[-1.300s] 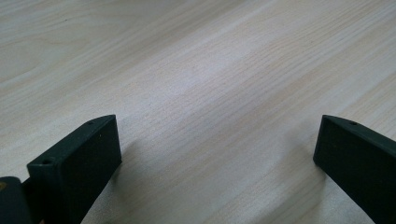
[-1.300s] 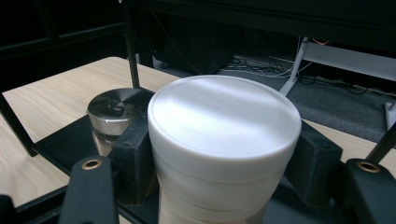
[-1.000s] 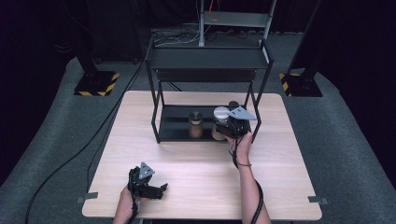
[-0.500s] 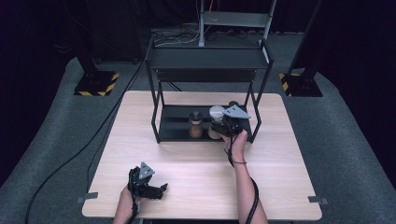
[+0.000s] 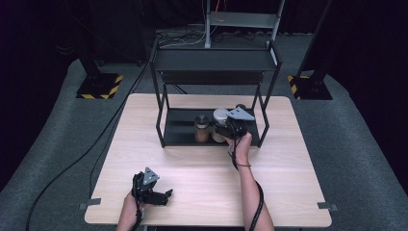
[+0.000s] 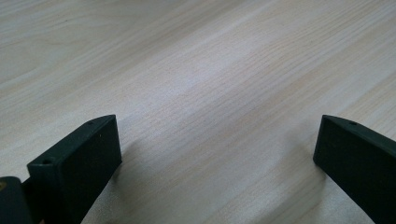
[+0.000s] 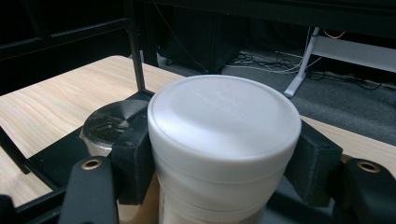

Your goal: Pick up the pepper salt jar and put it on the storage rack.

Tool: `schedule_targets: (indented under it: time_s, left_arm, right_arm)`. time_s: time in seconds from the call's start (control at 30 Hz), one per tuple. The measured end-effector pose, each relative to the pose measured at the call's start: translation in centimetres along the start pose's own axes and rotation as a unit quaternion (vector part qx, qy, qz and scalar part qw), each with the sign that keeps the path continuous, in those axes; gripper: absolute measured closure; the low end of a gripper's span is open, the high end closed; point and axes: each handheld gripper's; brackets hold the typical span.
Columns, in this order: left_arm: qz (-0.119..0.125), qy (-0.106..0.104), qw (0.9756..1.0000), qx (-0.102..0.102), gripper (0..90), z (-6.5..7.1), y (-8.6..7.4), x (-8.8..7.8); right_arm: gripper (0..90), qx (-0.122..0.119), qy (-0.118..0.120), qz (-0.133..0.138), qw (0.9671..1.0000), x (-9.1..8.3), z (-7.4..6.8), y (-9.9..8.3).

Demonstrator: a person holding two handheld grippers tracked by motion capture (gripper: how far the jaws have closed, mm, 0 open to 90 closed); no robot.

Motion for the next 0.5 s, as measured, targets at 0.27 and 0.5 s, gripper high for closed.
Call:
schedule_targets:
  time_s: [0.27, 0.5]
  left_arm:
    - [0.000, 0.001, 1.0000, 0.001, 0.2, 0.04, -0.02, -0.01]
    - [0.000, 0.000, 1.0000, 0.000, 0.2, 0.02, -0.01, 0.00]
  right_arm:
    - [32.9, -0.001, 0.000, -0.003, 1.0000, 0.60, -0.19, -0.26]
    - [32.9, 0.005, 0.000, -0.005, 1.0000, 0.87, -0.10, -0.55]
Point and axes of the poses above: each handheld gripper's, and its own axes: x roughly forward along the jaws, y roughly out of its top, z roughly to its right, and after that the axes turned 14 degrees about z, right-handed
